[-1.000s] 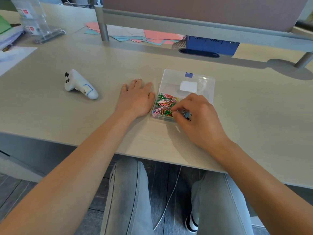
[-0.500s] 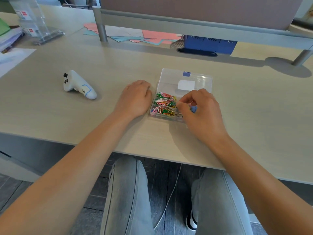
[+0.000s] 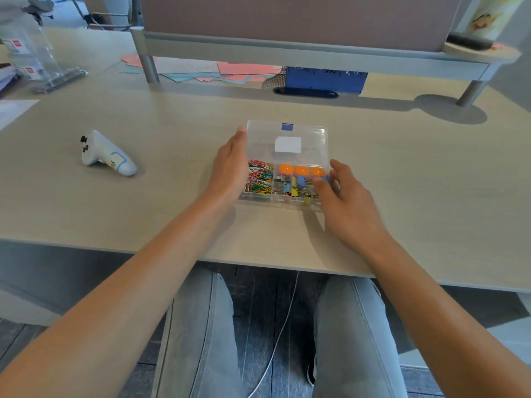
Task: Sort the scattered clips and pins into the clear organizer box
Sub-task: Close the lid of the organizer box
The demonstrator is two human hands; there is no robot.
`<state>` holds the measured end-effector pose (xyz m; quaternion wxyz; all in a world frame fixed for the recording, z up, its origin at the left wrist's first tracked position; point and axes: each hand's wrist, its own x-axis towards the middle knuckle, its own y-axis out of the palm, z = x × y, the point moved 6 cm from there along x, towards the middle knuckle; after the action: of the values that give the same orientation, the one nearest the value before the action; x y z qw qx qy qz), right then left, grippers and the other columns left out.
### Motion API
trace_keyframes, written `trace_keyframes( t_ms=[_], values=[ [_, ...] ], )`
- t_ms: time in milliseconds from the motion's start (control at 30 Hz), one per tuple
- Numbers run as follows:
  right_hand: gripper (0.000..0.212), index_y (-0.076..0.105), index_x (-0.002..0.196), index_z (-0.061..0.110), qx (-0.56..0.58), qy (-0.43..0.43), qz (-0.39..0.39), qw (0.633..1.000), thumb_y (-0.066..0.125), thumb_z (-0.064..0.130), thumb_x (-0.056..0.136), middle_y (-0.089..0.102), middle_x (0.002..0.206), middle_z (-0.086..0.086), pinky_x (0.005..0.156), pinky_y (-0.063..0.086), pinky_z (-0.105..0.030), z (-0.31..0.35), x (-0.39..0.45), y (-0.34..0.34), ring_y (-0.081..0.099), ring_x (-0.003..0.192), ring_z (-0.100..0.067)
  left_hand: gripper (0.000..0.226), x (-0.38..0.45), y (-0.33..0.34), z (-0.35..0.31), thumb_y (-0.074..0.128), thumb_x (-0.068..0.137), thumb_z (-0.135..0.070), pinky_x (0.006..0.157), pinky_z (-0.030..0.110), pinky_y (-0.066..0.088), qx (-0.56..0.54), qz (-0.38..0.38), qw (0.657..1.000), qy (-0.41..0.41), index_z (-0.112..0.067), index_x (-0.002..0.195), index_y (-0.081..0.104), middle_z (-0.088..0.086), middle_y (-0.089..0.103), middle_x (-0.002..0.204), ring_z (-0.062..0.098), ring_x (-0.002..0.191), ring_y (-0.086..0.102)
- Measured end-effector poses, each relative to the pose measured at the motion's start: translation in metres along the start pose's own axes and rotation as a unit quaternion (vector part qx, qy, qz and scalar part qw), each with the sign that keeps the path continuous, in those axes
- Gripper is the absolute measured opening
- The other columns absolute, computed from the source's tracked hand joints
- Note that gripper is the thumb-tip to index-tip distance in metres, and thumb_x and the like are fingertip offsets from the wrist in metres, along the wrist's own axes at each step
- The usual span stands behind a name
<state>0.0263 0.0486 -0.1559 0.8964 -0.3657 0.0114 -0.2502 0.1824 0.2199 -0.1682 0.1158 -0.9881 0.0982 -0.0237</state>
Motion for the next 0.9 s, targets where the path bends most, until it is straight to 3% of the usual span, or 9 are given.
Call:
trace_keyframes(
  t_ms=[67, 200, 300, 400, 533, 633, 700, 800, 900],
  values=[
    [0.04, 0.046, 0.14, 0.016, 0.004, 0.004, 0.003, 1.0, 0.046, 0.035, 0.105, 0.065, 0.124, -0.003, 0.094, 0.045, -0.037, -0.005, -0.001, -0.011, 0.061, 0.115, -0.025, 0.081, 0.0, 0.013, 0.001, 0.023, 0.079, -0.08, 0.114, 0.042, 0.039, -0.016, 0.009, 1.0, -0.006, -0.034, 0.134, 0.061, -0.011, 0.065, 0.132, 0.01, 0.123, 0.059],
    [0.04, 0.046, 0.141, 0.017, -0.01, 0.02, -0.015, 1.0, 0.046, 0.037, 0.105, 0.062, 0.111, 0.007, 0.103, 0.042, -0.039, -0.025, -0.002, -0.036, 0.06, 0.109, -0.023, 0.079, -0.008, 0.052, -0.006, 0.025, 0.078, -0.082, 0.112, 0.044, 0.041, -0.042, 0.036, 0.998, -0.012, -0.038, 0.135, 0.059, -0.012, 0.065, 0.132, 0.012, 0.122, 0.061],
    [0.039, 0.048, 0.139, 0.016, -0.014, 0.036, -0.029, 0.999, 0.046, 0.036, 0.105, 0.053, 0.101, 0.013, 0.088, 0.044, -0.029, -0.047, 0.001, -0.057, 0.053, 0.091, -0.012, 0.078, -0.02, 0.087, -0.016, 0.025, 0.079, -0.078, 0.109, 0.047, 0.045, -0.051, 0.044, 0.997, -0.029, -0.033, 0.131, 0.061, -0.007, 0.068, 0.127, 0.017, 0.118, 0.064],
    [0.047, 0.042, 0.146, 0.017, -0.008, 0.057, -0.029, 0.998, 0.046, 0.039, 0.105, 0.055, 0.11, 0.013, 0.075, 0.043, -0.017, -0.069, 0.003, -0.077, 0.054, 0.094, -0.008, 0.065, -0.04, 0.112, -0.037, 0.028, 0.092, -0.064, 0.113, 0.045, 0.04, -0.057, 0.026, 0.998, -0.019, -0.026, 0.135, 0.059, -0.005, 0.063, 0.135, 0.016, 0.125, 0.058],
    [0.057, 0.032, 0.155, 0.017, -0.007, 0.082, -0.036, 0.996, 0.042, 0.042, 0.105, 0.056, 0.139, 0.0, 0.094, 0.04, -0.029, -0.093, 0.012, -0.097, 0.054, 0.125, -0.02, 0.044, -0.039, 0.13, -0.043, 0.028, 0.107, -0.041, 0.105, 0.03, 0.04, -0.054, 0.014, 0.998, 0.008, -0.019, 0.133, 0.056, -0.01, 0.061, 0.127, 0.006, 0.115, 0.056],
    [0.056, 0.031, 0.156, 0.017, 0.011, 0.102, -0.034, 0.994, 0.039, 0.041, 0.106, 0.055, 0.137, -0.001, 0.093, 0.033, -0.026, -0.101, 0.026, -0.106, 0.05, 0.125, -0.017, 0.055, -0.032, 0.131, -0.044, 0.03, 0.104, -0.045, 0.108, 0.05, 0.039, -0.089, -0.001, 0.996, -0.004, -0.001, 0.128, 0.053, 0.021, 0.058, 0.132, 0.039, 0.125, 0.052],
    [0.056, 0.03, 0.156, 0.016, 0.028, 0.106, -0.028, 0.994, 0.037, 0.04, 0.107, 0.058, 0.134, -0.004, 0.093, 0.03, -0.024, -0.1, 0.038, -0.106, 0.047, 0.114, -0.011, 0.057, -0.027, 0.134, -0.041, 0.032, 0.101, -0.05, 0.107, 0.059, 0.037, -0.114, 0.004, 0.993, -0.03, 0.001, 0.112, 0.052, 0.025, 0.056, 0.125, 0.046, 0.124, 0.049],
    [0.056, 0.029, 0.157, 0.016, 0.062, 0.113, -0.02, 0.992, 0.036, 0.039, 0.107, 0.058, 0.134, -0.004, 0.093, 0.029, -0.024, -0.096, 0.054, -0.104, 0.041, 0.107, -0.006, 0.042, -0.019, 0.136, -0.038, 0.034, 0.104, -0.049, 0.109, 0.039, 0.044, -0.133, -0.015, 0.99, -0.043, -0.024, 0.087, 0.064, -0.018, 0.071, 0.09, 0.009, 0.105, 0.067],
    [0.056, 0.03, 0.157, 0.017, 0.105, 0.119, -0.029, 0.987, 0.038, 0.04, 0.107, 0.054, 0.117, 0.012, 0.095, 0.031, -0.023, -0.095, 0.067, -0.103, 0.042, 0.109, -0.003, 0.037, -0.02, 0.141, -0.041, 0.03, 0.108, -0.043, 0.105, 0.028, 0.045, -0.15, -0.014, 0.988, -0.041, -0.026, 0.11, 0.063, -0.02, 0.068, 0.098, 0.001, 0.104, 0.064]
  ],
)
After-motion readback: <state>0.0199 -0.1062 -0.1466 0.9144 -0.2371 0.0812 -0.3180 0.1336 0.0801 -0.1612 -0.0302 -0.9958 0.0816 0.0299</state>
